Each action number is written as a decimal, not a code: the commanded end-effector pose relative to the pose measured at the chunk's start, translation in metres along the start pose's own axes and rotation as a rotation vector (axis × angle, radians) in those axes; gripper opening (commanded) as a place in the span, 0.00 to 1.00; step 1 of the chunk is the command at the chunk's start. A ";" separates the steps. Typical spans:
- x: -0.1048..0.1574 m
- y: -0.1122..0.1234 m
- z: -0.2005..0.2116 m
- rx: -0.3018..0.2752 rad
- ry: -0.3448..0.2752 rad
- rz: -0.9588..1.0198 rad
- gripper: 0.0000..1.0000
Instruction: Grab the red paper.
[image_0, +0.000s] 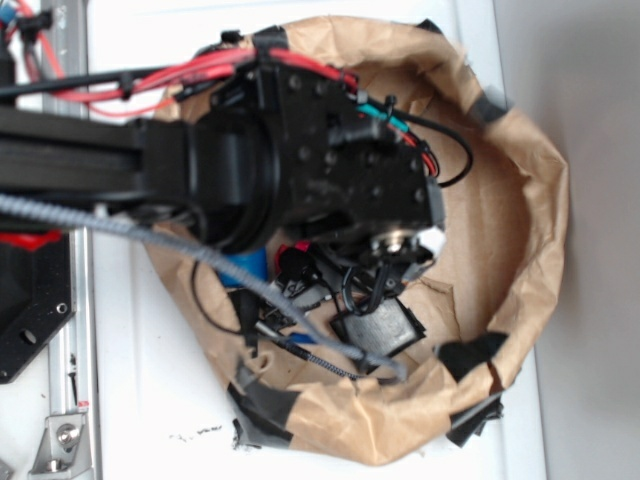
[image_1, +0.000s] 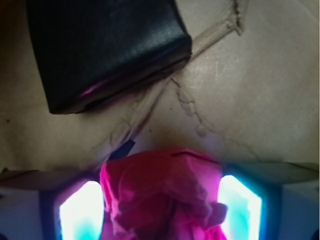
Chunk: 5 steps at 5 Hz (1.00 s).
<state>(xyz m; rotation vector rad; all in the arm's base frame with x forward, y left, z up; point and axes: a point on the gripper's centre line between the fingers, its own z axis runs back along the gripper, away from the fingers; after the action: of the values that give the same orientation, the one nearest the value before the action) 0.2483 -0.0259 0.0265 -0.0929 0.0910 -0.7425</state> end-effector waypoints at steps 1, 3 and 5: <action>0.007 -0.019 0.024 0.087 -0.035 0.008 0.00; -0.013 0.001 0.126 0.182 -0.242 0.243 0.00; -0.023 0.007 0.170 0.181 -0.173 0.423 0.00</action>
<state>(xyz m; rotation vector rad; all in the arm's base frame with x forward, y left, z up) 0.2521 0.0208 0.1827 0.0113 -0.0622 -0.2864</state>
